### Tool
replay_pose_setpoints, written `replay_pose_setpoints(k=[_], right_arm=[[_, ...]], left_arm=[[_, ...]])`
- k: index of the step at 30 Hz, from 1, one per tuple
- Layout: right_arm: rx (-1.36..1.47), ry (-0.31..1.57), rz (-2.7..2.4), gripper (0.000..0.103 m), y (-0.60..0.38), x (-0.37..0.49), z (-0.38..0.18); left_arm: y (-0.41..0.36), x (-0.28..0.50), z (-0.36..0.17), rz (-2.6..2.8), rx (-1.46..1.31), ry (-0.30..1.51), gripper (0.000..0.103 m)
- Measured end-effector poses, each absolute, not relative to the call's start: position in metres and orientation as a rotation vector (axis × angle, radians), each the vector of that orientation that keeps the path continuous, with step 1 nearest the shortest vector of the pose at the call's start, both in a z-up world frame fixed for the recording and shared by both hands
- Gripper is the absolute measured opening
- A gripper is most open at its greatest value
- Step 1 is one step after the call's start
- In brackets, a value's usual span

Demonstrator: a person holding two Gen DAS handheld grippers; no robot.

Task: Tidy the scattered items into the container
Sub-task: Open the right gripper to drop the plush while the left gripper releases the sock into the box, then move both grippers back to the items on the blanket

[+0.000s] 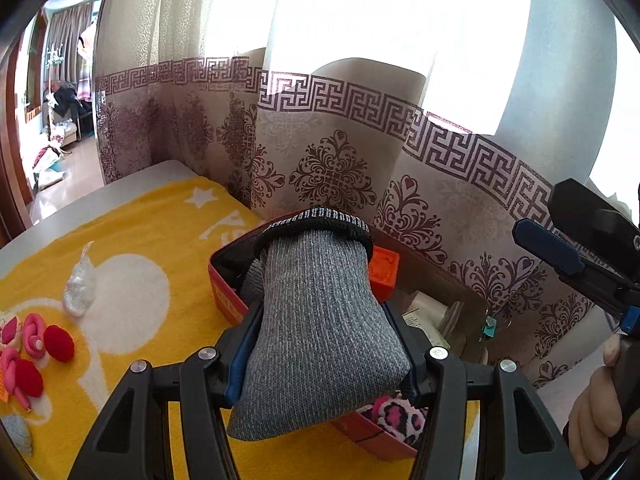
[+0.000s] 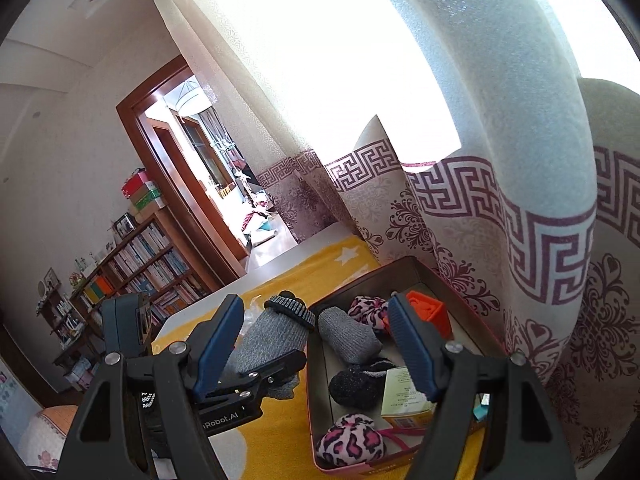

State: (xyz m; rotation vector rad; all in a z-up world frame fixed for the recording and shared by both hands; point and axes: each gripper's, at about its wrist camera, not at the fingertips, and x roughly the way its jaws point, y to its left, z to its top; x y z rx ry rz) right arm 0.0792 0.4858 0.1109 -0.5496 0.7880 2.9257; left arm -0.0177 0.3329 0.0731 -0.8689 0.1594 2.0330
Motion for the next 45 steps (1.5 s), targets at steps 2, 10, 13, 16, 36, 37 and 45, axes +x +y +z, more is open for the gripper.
replay_pose_setpoints(k=[2,10,13,16,36,37,45], right_arm=[[-0.537,0.803,2.922,0.078,0.491,0.081,0.112],[-0.563,0.823,2.924,0.078,0.495,0.076,0.103],[-0.577,0.83,2.919,0.078,0.494,0.074,0.1],[-0.585,0.826,2.917,0.078,0.491,0.072,0.1],[-0.838,0.692,3.08,0.079,0.395,0.006,0.088],[-0.856,0.68,3.09,0.079,0.389,0.001,0.087],[-1.0,0.625,3.132,0.079,0.347,-0.038,0.074]], left_arm=[[0.346,-0.015,0.073,2.005,-0.866,0.159,0.059],[0.361,-0.016,0.067,1.94,-0.897,0.13,0.085],[0.35,-0.023,0.066,1.963,-0.916,0.109,0.085],[0.335,-0.031,0.066,1.995,-0.933,0.084,0.085],[0.169,-0.078,0.06,2.379,-0.998,-0.092,0.085],[0.158,-0.081,0.06,2.41,-0.997,-0.1,0.085],[0.067,-0.099,0.048,2.589,-1.05,-0.211,0.085]])
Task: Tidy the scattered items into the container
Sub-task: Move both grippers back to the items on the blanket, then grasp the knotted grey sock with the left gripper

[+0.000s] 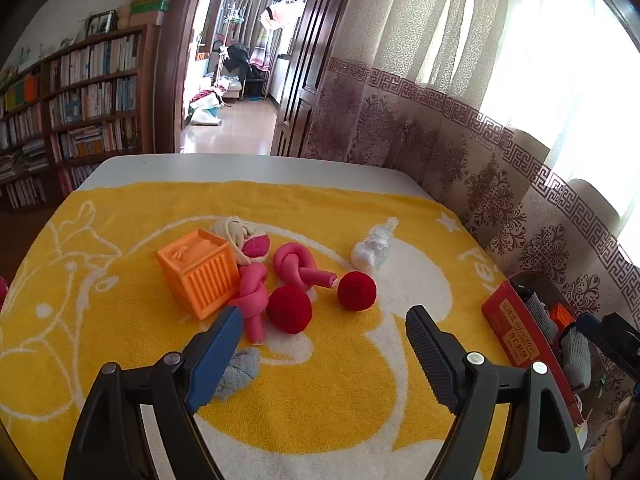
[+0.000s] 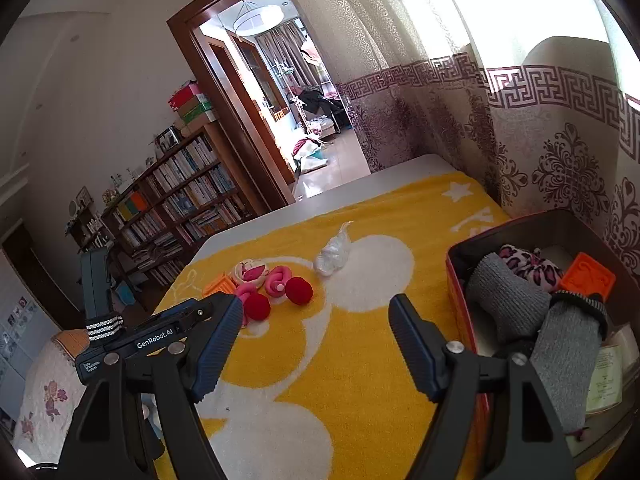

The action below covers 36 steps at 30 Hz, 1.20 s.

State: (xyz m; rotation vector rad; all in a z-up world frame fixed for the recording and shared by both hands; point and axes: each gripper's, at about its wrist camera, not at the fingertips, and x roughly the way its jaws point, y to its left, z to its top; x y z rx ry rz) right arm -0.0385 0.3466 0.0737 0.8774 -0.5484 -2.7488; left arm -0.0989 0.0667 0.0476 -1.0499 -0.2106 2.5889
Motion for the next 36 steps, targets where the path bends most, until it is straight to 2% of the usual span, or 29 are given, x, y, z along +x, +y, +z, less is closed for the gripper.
replay_pose_setpoints(k=[9,24,28,36], right_arm=[[0.966,-0.516,-2.706,0.079,0.319,-0.074,0.06],[1.074,-0.502,-2.652,0.079,0.294,-0.119,0.027],[1.113,-0.526,-2.635,0.079,0.296,-0.124,0.012],[1.165,-0.54,-2.626,0.079,0.3,-0.128,-0.005]], left_arm=[[0.016,-0.115,0.018,2.66,-1.15,-0.294,0.085],[0.041,-0.126,-0.027,2.59,-1.302,-0.119,0.085],[0.037,-0.13,-0.032,2.578,-1.316,-0.143,0.058],[0.034,-0.12,-0.018,2.59,-1.226,-0.17,0.057]])
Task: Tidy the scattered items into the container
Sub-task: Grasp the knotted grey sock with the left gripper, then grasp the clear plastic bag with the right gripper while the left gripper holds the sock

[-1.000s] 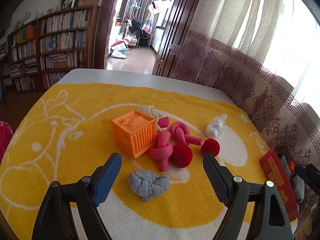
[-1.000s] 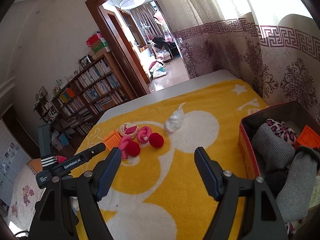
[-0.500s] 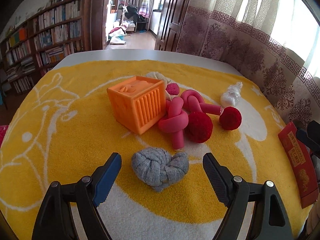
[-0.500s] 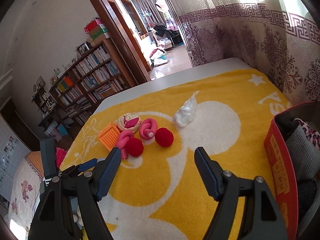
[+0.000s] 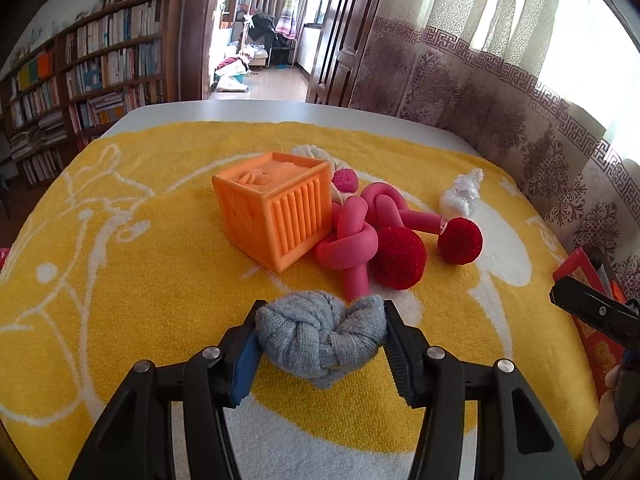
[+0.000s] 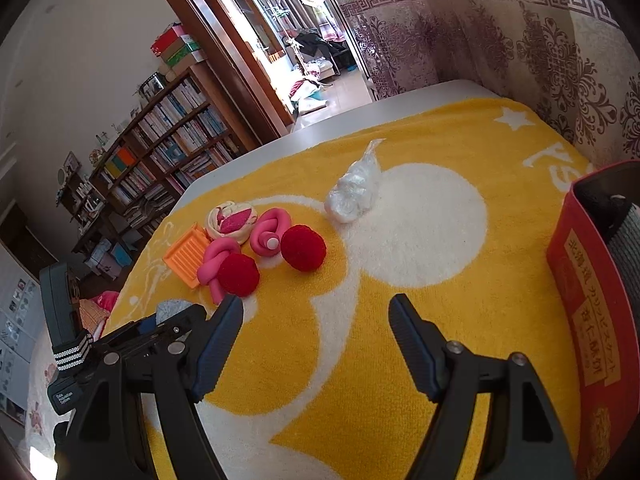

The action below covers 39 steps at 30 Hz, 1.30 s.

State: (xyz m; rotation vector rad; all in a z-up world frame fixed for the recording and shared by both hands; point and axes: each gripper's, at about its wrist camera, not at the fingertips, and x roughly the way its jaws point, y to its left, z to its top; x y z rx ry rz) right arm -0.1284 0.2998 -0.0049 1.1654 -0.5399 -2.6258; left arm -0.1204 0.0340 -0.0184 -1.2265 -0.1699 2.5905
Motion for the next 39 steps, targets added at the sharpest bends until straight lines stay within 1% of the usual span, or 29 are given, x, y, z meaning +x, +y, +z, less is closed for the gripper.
replay_pose_setpoints(k=[9,16,20,25,30,37,39], right_arm=[[1.213,-0.517,-2.649,0.079,0.299,-0.13,-0.015],[1.257,-0.463,-2.637,0.079,0.291,-0.138,-0.015],[1.308,-0.4,-2.645,0.079,0.284,-0.148,-0.01],[1.3,-0.499,-2.648,0.079,0.293,-0.169,0.0],[1.321,-0.619,-2.664,0.079,0.304,-0.2,-0.003],[1.381,-0.625,-2.71,0.078,0.304,-0.243,-0.017],[1.4,-0.605,-2.723,0.077,0.302,-0.254,-0.021]], left_arm=[[0.03,-0.114,-0.006,2.588,-1.175,-0.215,0.057],[0.033,-0.11,-0.002,2.577,-1.155,-0.225,0.057],[0.034,-0.109,-0.003,2.57,-1.163,-0.233,0.057],[0.033,-0.108,-0.003,2.565,-1.161,-0.249,0.057],[0.034,-0.108,-0.002,2.562,-1.16,-0.253,0.057],[0.039,-0.108,-0.002,2.548,-1.162,-0.244,0.057],[0.038,-0.107,-0.002,2.549,-1.159,-0.246,0.057]])
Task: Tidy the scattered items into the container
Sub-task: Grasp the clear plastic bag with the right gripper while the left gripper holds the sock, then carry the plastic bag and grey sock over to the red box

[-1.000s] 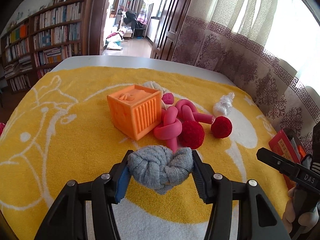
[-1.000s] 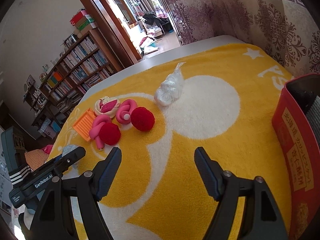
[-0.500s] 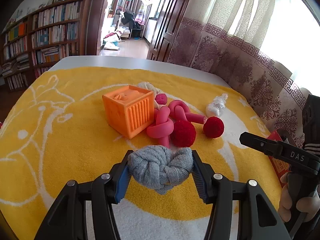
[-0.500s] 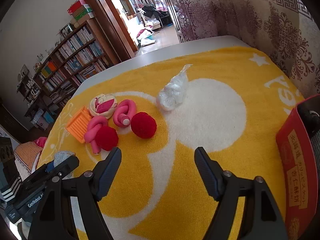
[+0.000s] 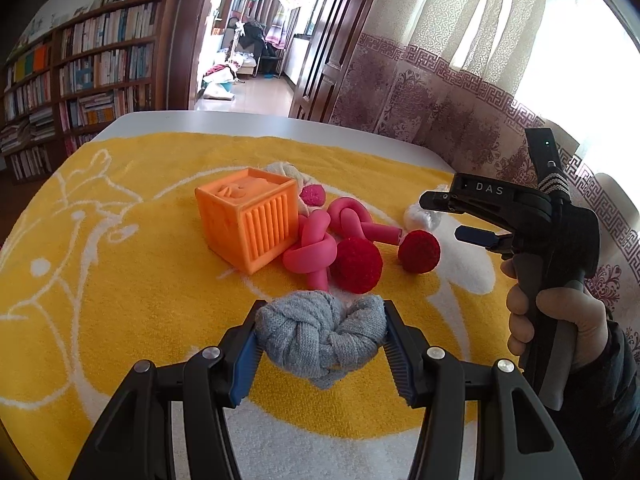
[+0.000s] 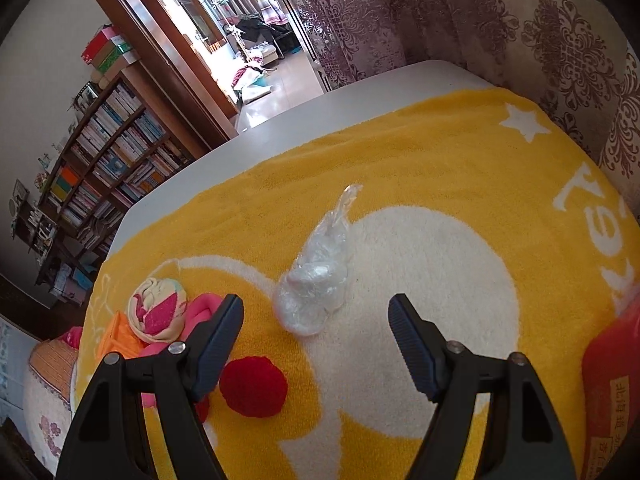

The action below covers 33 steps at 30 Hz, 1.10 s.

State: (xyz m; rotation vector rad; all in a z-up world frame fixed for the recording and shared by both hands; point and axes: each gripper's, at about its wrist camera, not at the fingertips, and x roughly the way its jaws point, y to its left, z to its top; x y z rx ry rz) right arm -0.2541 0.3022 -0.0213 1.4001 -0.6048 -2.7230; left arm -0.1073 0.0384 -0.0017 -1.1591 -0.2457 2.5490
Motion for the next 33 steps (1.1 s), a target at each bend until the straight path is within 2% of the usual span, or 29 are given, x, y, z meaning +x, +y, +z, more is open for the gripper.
replay_pose_setpoints(k=[5,8,10,13,24,33], right_arm=[[1.445,-0.512,-2.724,0.073,0.29,-0.272,-0.032],[1.443,-0.439,-2.765,0.067,0.285,-0.276,-0.037],[1.445,-0.377,-2.797,0.055,0.281,-0.274,-0.037],[1.441,-0.374,-2.807,0.046,0.284,-0.269,-0.036],[1.312,-0.465,-2.881,0.045,0.317,-0.204,0.018],[1.263,-0.533,-3.034,0.045,0.395,-0.141,0.059]], left_arm=[[0.036,-0.108,-0.003,2.543,-1.165,-0.26,0.057],[0.036,-0.109,-0.004,2.539,-1.171,-0.259,0.057],[0.037,-0.109,-0.006,2.536,-1.178,-0.256,0.057],[0.038,-0.109,-0.007,2.533,-1.184,-0.251,0.057],[0.042,-0.107,-0.008,2.532,-1.179,-0.223,0.057],[0.051,-0.1,-0.004,2.521,-1.153,-0.187,0.057]])
